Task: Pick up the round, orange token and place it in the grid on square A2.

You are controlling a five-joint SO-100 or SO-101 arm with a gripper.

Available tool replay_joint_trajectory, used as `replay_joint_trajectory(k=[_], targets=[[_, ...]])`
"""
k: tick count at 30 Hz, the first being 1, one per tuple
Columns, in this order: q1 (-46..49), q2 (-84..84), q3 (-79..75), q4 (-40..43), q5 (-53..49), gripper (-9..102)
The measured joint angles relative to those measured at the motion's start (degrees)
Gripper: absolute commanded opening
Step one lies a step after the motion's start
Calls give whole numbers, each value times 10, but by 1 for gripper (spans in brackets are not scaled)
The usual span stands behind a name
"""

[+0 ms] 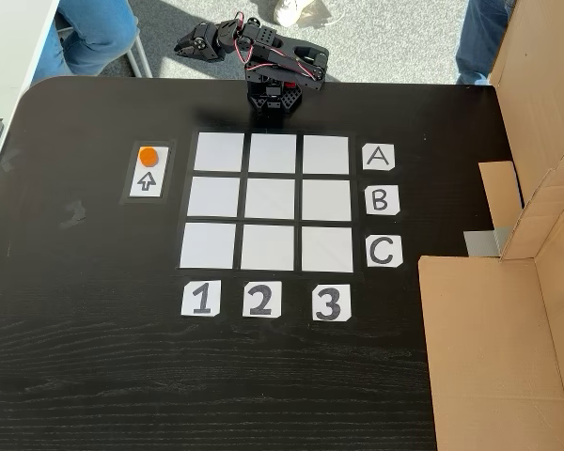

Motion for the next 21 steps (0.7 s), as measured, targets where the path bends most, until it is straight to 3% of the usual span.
replay_joint_trajectory(k=[5, 21], targets=[[1, 0, 1, -1, 86, 0], [1, 0, 1, -1, 96, 0]])
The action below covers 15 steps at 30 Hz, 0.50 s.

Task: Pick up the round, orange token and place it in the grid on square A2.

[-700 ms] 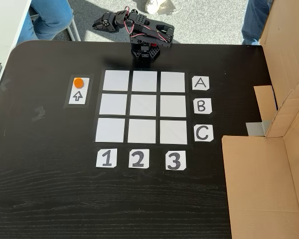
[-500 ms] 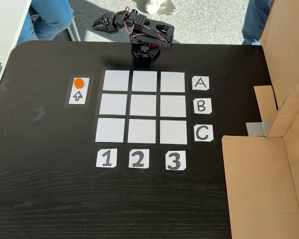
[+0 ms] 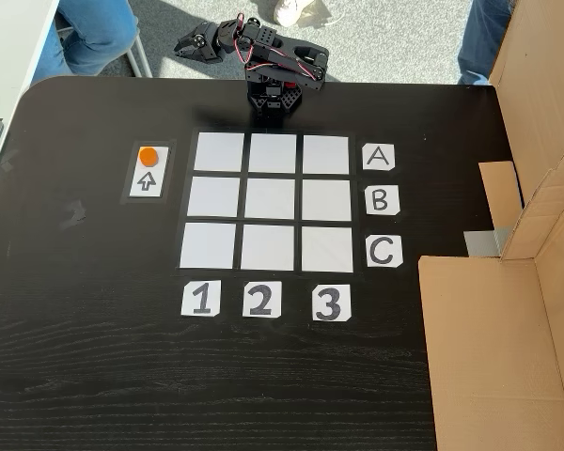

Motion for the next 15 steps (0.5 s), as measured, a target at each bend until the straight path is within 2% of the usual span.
replay_joint_trajectory(k=[4, 8, 15], targets=[[2, 0, 0, 0, 0, 1], [2, 0, 0, 0, 0, 14], [3, 0, 2, 0, 0, 14]])
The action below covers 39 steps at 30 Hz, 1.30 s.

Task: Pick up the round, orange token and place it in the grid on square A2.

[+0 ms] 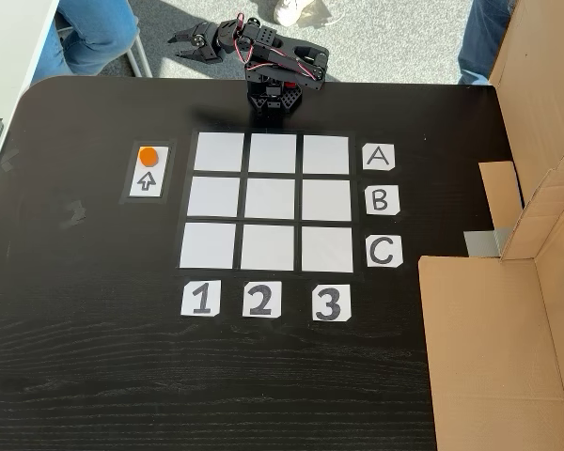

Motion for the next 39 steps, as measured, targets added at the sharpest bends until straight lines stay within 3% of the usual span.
replay_joint_trajectory(k=[4, 10, 17, 39], targets=[[0, 0, 0, 0, 0, 13], [0, -71, -33, 0, 0, 0], [-6, -204, -127, 11, 0, 0], [-92, -771, -735, 294, 0, 0]])
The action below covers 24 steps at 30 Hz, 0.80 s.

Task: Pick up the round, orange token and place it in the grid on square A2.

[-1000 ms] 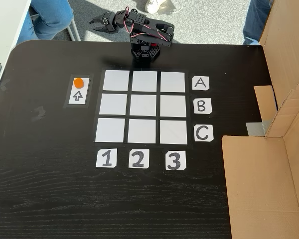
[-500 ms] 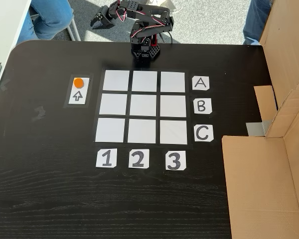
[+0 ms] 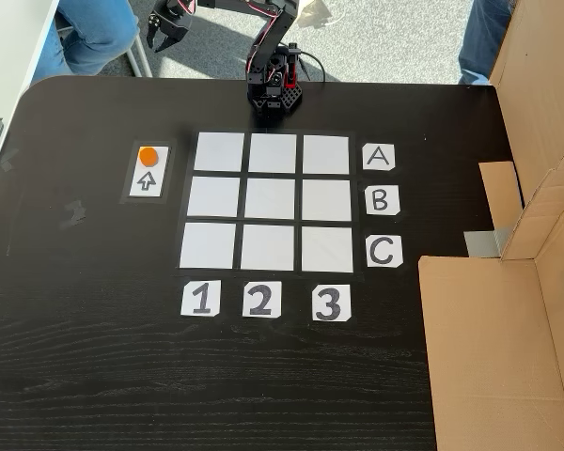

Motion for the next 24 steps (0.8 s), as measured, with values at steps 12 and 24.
replay_joint_trajectory(k=[12, 24], targets=[[-78, -133, -218, 124, -4, 0], [-149, -207, -301, 158, -9, 0]])
